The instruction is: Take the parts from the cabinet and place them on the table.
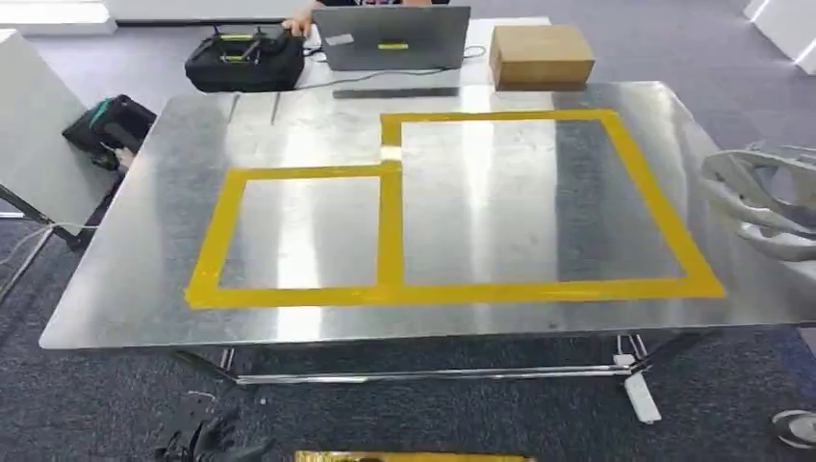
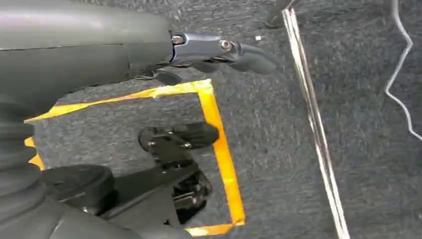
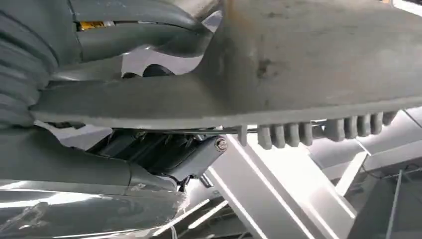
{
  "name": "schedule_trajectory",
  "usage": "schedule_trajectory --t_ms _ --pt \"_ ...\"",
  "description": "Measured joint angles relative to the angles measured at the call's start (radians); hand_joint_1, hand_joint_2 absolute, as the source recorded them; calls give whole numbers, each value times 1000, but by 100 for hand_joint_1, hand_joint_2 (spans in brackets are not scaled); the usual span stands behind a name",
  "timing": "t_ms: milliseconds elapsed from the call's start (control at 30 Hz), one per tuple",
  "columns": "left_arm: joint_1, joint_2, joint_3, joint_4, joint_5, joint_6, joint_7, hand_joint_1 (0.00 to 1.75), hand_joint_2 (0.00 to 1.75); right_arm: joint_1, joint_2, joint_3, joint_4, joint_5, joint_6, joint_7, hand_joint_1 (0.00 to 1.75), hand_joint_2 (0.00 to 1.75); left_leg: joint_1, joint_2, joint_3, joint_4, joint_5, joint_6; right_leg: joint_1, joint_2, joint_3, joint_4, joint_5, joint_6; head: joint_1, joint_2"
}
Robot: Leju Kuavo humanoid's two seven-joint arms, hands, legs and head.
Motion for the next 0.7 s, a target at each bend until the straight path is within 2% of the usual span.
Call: schedule_trajectory --t_ms 33,67,100,133,200,233,267,300,333,400,433,467,500,533,567,600,700 --pt "-2 0 5 1 -2 2 0 0 175 1 0 0 0 1 -1 -3 175 175 -4 0 0 5 -8 6 -4 0 7 -11 -4 5 1 0" --pt "-5 -1 11 2 -7 6 -2 0 175 1 0 0 0 2 -3 -8 175 175 -1 0 5 -3 -15 12 -4 -1 17 -24 -11 13 -1 0" --pt "-5 -3 22 2 -11 11 -3 0 175 1 0 0 0 3 -3 -11 175 175 4 -1 15 -11 -18 16 -5 -6 25 -20 -19 16 2 0" --pt "-6 -3 34 3 -15 18 -5 0 175 -3 0 1 0 3 -6 -15 175 175 5 0 20 -12 -25 25 -3 -12 9 16 -41 17 7 0" --pt "-6 -7 53 5 -20 32 -4 0 175 -15 1 8 0 3 -13 -16 175 175 4 0 29 -12 -36 33 0 -12 -84 176 -123 17 9 0" --pt "-5 -9 61 5 -22 35 -1 0 175 -15 1 13 0 3 -17 -17 175 175 3 0 34 -11 -42 35 1 -12 -135 255 -147 18 10 0" --pt "-2 -9 70 5 -22 38 3 0 175 -16 2 18 0 4 -18 -17 175 175 3 0 40 -11 -49 35 1 -12 -172 300 -137 18 10 0" --pt "2 -10 78 5 -21 39 6 0 175 -16 3 23 0 4 -19 -19 175 175 3 0 49 -11 -55 35 1 -12 -184 293 -100 19 9 0" --pt "7 -11 87 5 -21 40 12 0 175 -16 3 28 0 5 -21 -21 175 175 3 -1 60 -11 -62 33 0 -12 -176 245 -44 19 10 0" --pt "18 -12 106 3 -21 43 18 0 175 -14 3 37 0 5 -26 -28 175 175 5 -3 84 -10 -78 24 -4 -16 -121 65 84 24 10 0" --pt "21 -10 113 3 -21 45 19 0 175 -14 6 40 1 5 -30 -32 175 175 0 -5 83 -10 -82 16 -2 -17 -96 36 81 28 11 0" --pt "21 -9 119 2 -21 47 20 0 175 -15 7 43 0 5 -34 -34 175 175 -2 -6 82 -8 -82 13 3 -13 -95 28 87 19 10 0" --pt "25 -7 124 1 -21 48 22 0 175 -13 8 48 0 5 -35 -34 175 175 -2 -8 83 -5 -77 8 2 -15 -102 29 87 15 10 0" --pt "27 -7 127 1 -21 49 22 0 175 -14 9 51 0 5 -35 -34 175 175 -3 -9 83 -4 -80 9 0 -14 -100 23 86 13 8 0" --pt "29 -5 130 1 -21 49 23 0 175 -14 10 55 0 5 -35 -35 175 175 -4 -9 84 -5 -77 24 -1 -12 -101 22 87 14 8 0" --pt "30 -4 134 0 -21 49 23 0 175 -14 10 56 0 7 -35 -35 175 175 -4 -8 84 -5 -76 31 -1 -12 -101 22 87 13 8 0" --pt "30 -4 143 -3 -23 49 29 0 175 -14 10 64 0 7 -35 -37 175 175 -4 -8 88 -15 -71 38 0 -11 -102 22 86 11 7 0"
